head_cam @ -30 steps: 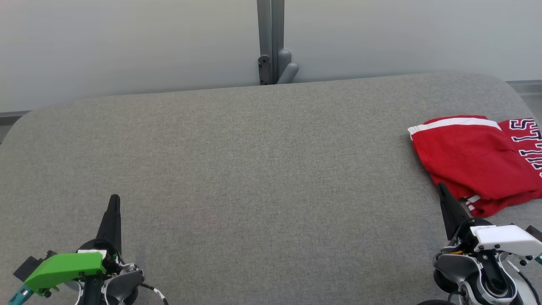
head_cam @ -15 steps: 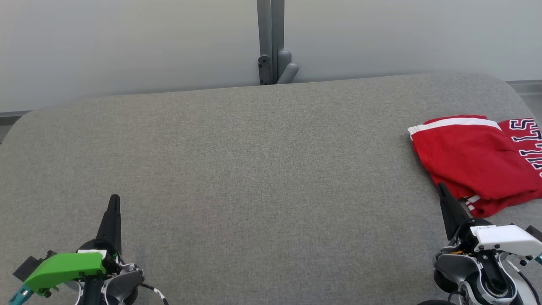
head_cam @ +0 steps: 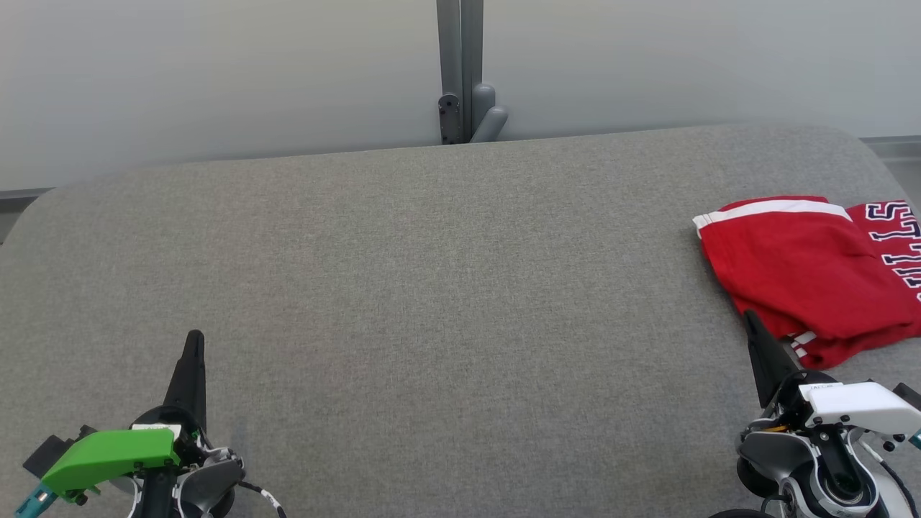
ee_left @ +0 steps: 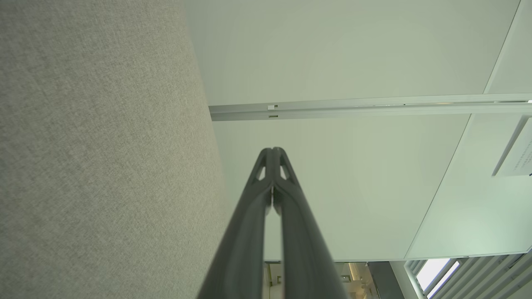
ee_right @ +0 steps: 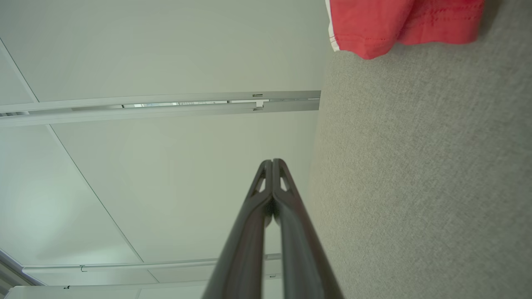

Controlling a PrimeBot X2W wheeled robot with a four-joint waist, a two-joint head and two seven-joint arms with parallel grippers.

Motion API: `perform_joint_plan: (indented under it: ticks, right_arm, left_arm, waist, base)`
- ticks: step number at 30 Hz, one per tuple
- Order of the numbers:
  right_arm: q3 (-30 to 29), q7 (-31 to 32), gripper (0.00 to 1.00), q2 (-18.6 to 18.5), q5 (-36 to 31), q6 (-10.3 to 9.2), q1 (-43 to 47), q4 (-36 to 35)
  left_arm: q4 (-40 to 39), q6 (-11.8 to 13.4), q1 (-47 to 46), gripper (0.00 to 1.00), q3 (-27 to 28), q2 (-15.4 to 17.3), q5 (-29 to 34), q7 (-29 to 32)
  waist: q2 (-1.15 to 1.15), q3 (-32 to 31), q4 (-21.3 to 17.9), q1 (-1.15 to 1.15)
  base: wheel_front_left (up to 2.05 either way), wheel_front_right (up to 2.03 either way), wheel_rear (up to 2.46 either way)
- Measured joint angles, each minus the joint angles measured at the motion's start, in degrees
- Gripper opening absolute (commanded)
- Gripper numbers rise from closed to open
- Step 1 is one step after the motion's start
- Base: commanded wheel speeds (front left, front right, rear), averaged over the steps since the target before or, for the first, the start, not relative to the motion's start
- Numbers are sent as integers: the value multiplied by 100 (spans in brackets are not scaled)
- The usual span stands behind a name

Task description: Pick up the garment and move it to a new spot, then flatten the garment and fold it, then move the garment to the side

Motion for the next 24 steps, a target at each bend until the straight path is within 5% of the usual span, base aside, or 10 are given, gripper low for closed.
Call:
perform_joint_plan:
  ticks: [24]
  right_arm:
    - [1, 0, 0, 0, 0, 0, -1, 0]
  left_arm:
    - [0, 0, 0, 0, 0, 0, 0, 0]
  waist:
    - [0, 0, 0, 0]
  base:
    - [0, 0, 0]
